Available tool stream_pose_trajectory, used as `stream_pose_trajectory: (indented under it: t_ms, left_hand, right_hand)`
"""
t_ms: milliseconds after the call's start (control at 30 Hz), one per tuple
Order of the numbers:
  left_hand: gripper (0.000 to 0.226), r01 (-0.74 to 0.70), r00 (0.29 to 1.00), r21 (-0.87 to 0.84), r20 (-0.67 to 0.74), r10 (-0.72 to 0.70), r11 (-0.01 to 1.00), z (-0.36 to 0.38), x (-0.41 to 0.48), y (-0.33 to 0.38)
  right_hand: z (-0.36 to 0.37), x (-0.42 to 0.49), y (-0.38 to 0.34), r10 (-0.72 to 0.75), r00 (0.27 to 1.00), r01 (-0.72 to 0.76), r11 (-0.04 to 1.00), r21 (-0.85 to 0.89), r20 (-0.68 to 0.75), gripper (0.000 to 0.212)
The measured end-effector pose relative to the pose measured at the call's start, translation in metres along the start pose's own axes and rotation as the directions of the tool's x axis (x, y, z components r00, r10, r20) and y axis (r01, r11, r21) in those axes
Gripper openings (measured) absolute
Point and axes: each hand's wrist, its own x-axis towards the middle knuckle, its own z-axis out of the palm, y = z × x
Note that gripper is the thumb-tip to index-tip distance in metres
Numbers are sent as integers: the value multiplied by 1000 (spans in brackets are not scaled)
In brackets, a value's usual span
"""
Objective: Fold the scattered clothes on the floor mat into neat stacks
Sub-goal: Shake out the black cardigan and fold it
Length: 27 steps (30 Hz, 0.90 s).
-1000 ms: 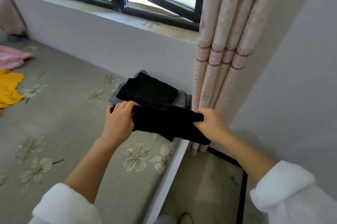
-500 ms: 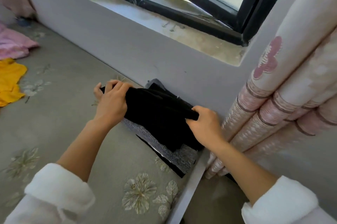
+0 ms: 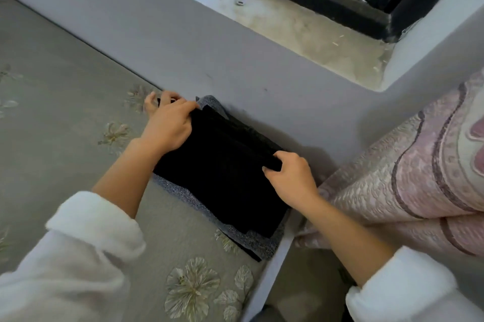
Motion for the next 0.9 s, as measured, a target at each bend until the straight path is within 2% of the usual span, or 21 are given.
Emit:
stream_pose_trajectory:
  t_ms: [100,233,300,367,467,500,600,733,900]
  left_hand:
    - [36,-25,1000,4,18,25,1000,32,28,5]
    - [45,61,998,1,0,-61,998,65,36,10]
    - [47,103,995,-34,9,-102,994,81,23,11]
    - [47,91,994,-29,57,-90,995,97,3,8]
    - [51,168,969,-12,184,-163,986,120,-23,-5]
    - [53,203,960,-9,197,-197,979,126,-29,-10]
    - [55,226,956,-13,195,-219,974,140,-35,-20]
    - [56,255,932,-25,271,-239,966,154,-32,-27]
    - [57,266,881,23,399,-253,964,152,-17,-26]
  right_hand:
    - [0,27,20,100,995,-99,994,-55,10,5]
    - [3,48,40,222,975,-218,959,-182,-1,34]
    - [12,46,48,132,987,-159,883,-441,-91,48]
    - [27,39,47,-28,997,-14,828,-560,-67,58]
    - [56,34,47,-111,979,187,822,-537,172,65]
    - [65,34,49,-73,966,193,840,-507,247,69]
    - [79,37,59,128,910,58,903,-427,395,84]
    - [83,38,71,170,871,75,881,-468,460,92]
    - [86,37,67,168,888,104,832,-545,427,89]
